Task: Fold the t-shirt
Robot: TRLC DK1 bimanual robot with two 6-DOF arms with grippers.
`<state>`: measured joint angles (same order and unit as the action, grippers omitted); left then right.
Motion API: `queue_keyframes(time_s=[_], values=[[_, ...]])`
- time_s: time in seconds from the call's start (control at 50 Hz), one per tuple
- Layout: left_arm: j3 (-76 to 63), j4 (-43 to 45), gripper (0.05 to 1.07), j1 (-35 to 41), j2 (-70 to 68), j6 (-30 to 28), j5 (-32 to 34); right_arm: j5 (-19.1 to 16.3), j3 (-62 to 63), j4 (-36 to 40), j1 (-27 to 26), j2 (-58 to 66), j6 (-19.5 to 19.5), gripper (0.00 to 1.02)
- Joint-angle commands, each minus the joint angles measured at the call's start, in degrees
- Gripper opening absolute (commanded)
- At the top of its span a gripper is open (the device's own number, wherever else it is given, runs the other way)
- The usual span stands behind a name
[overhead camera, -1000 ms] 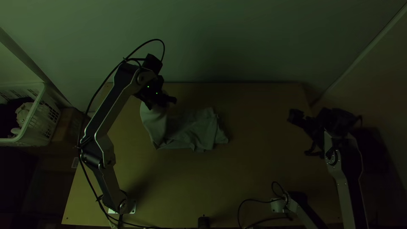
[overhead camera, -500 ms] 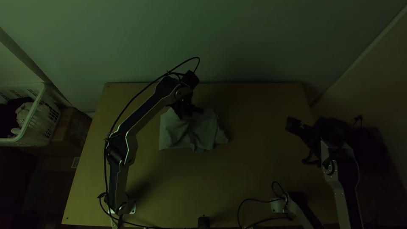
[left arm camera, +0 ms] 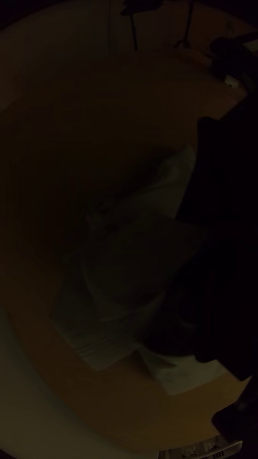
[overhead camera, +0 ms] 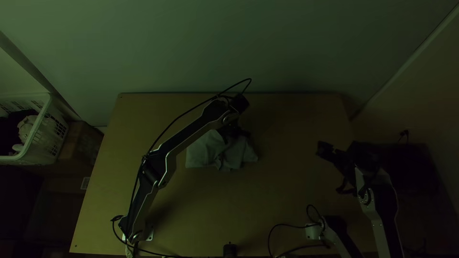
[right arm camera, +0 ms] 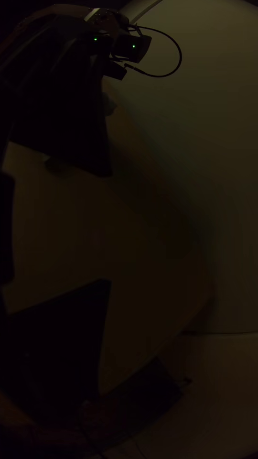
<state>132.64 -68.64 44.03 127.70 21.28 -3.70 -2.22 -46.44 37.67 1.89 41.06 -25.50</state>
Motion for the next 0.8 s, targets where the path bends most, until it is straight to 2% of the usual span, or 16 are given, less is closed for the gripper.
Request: queue_keyframes(time_s=[0.0, 0.04, 0.06, 0.3, 0.46, 0.64, 0.78], values=[[2.01, 0.79, 0.57, 2.81, 2.55, 1.05, 0.19, 0.11, 1.79, 0.03, 0.57, -0.89, -0.78, 0.98], [2.10, 1.23, 0.93, 3.61, 2.99, 0.26, 0.28, 0.11, 2.23, -0.05, 0.57, -0.98, -0.87, 0.98], [2.19, 1.84, 1.05, 3.96, 3.08, -0.10, 0.36, 0.11, 2.40, -0.14, 0.57, -1.07, -0.87, 0.98], [2.89, 8.96, 1.03, 5.63, -1.22, -0.62, 2.47, 0.28, 5.39, -2.07, 1.45, -1.24, -1.31, 0.98], [1.57, 8.26, 1.03, 5.54, -5.71, -0.45, 12.05, 0.37, 6.09, -3.31, 1.54, -0.54, -1.05, 0.98], [0.78, 3.78, 1.03, 5.36, -6.59, -0.54, 14.52, 0.46, 5.74, -4.01, 1.45, 0.25, -0.96, 0.98], [0.69, 4.22, 1.03, 2.81, -7.55, -1.77, 12.49, 0.46, 5.92, -4.18, 1.54, 0.34, -0.96, 0.98]])
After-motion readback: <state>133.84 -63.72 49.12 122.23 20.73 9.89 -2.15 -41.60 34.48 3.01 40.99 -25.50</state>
